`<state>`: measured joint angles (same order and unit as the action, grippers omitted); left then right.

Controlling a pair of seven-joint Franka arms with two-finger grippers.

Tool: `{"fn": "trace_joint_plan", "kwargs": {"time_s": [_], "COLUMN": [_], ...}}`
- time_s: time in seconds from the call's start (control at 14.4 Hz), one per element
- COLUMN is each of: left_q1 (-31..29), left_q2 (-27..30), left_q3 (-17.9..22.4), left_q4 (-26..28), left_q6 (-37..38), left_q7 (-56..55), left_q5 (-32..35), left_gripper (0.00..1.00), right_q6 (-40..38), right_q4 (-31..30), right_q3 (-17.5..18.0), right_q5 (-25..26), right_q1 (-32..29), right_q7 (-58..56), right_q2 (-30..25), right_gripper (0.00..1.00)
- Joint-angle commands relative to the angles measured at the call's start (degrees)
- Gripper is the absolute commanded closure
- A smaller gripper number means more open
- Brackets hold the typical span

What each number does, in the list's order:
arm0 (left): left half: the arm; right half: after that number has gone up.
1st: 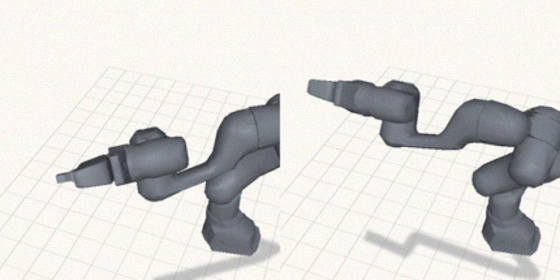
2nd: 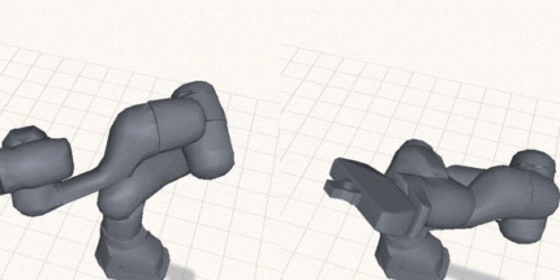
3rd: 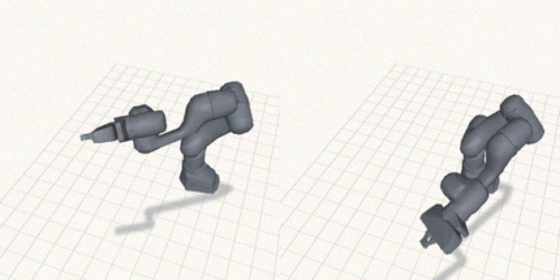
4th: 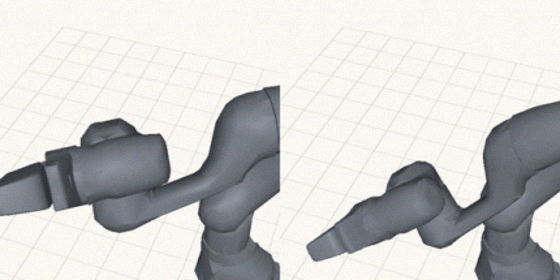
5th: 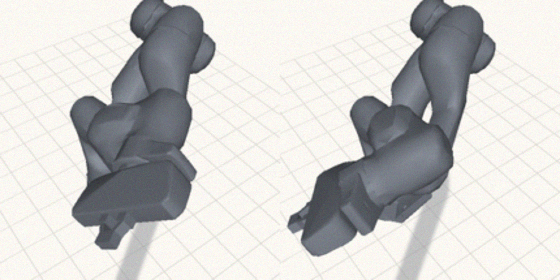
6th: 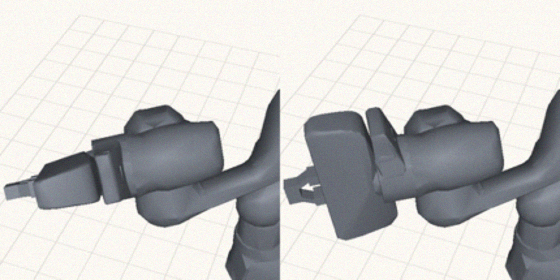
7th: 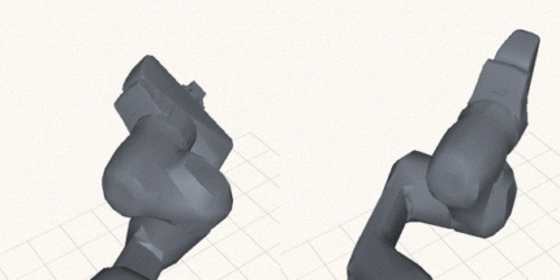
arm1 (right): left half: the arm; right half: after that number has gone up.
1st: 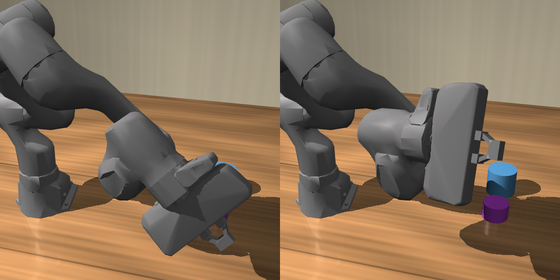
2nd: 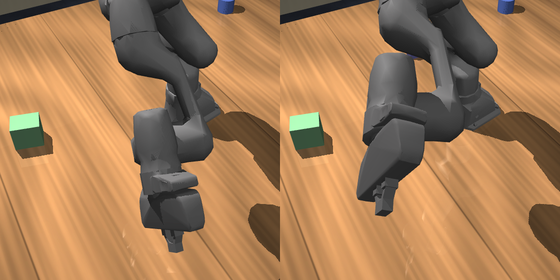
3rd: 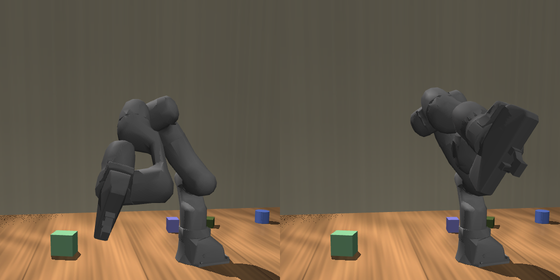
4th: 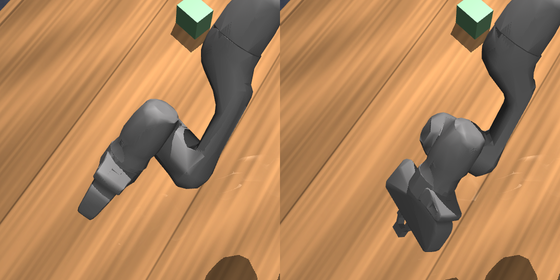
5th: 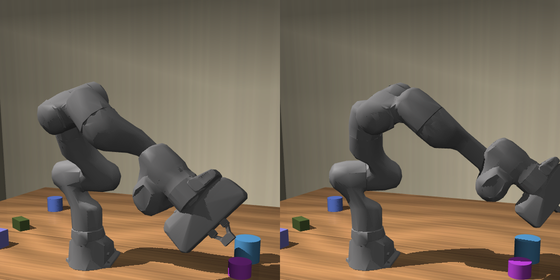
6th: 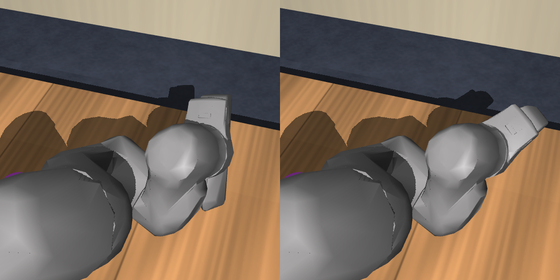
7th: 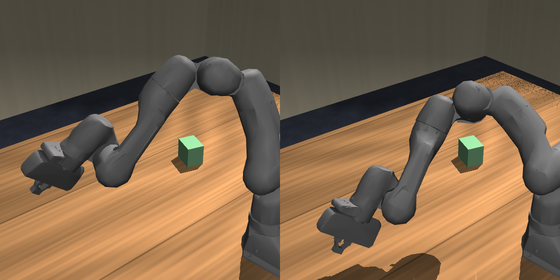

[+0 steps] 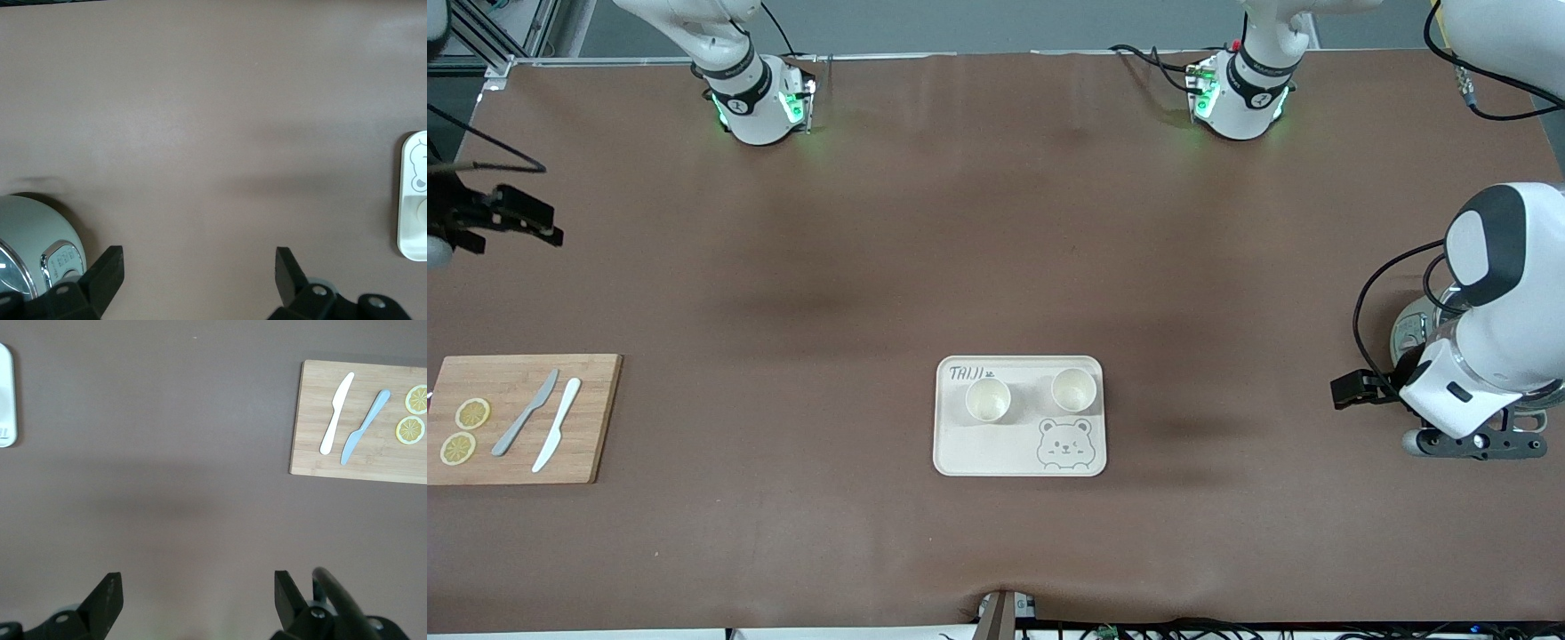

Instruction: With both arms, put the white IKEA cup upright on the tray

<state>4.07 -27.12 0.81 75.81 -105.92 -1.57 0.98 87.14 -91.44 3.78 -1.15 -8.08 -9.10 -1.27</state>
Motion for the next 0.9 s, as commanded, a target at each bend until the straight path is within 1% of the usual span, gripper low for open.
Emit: {"fn": "trace_joint_plan", "kwargs": {"time_s": [0.0, 0.14, 0.35, 0.42, 0.56, 0.83], "left_q1": [-0.11, 0.06, 0.15, -0.11, 0.32, 1.38], "left_q2": [0.84, 0.75, 0.84, 1.01, 1.28, 0.84], "left_q3": [0.86, 0.95, 0.95, 0.78, 0.78, 0.6], "left_q4": [0.22, 0.22, 0.22, 0.22, 0.31, 0.31], "left_q6": [0.45, 0.45, 0.45, 0.71, 4.13, 4.32], "left_q7": [0.51, 3.57, 3.59, 3.59, 3.68, 3.5], "left_q5": [1.3, 1.3, 1.13, 0.61, 0.68, 1.21], "left_gripper": [0.0, 0.0, 0.0, 0.0, 0.0, 0.0], "right_q6": [-0.83, -1.1, -2.23, -3.2, -5.4, -5.23], "right_q4": [-1.2, -0.85, 0.91, 2.04, 5.47, 5.74], "right_q3": [0.96, 0.96, 1.05, 1.05, 0.97, 0.88], "right_q5": [-2.1, -2.02, -2.19, -2.28, -2.19, -2.28], "right_q1": [-0.97, -0.97, -0.88, -0.88, -1.06, -1.58], "right_q7": [3.63, 4.0, 3.74, 3.57, 3.91, 3.21], "right_q2": [-2.41, -3.03, -2.86, -2.86, -2.51, -2.16], "right_gripper": [0.0, 0.0, 0.0, 0.0, 0.0, 0.0]}}
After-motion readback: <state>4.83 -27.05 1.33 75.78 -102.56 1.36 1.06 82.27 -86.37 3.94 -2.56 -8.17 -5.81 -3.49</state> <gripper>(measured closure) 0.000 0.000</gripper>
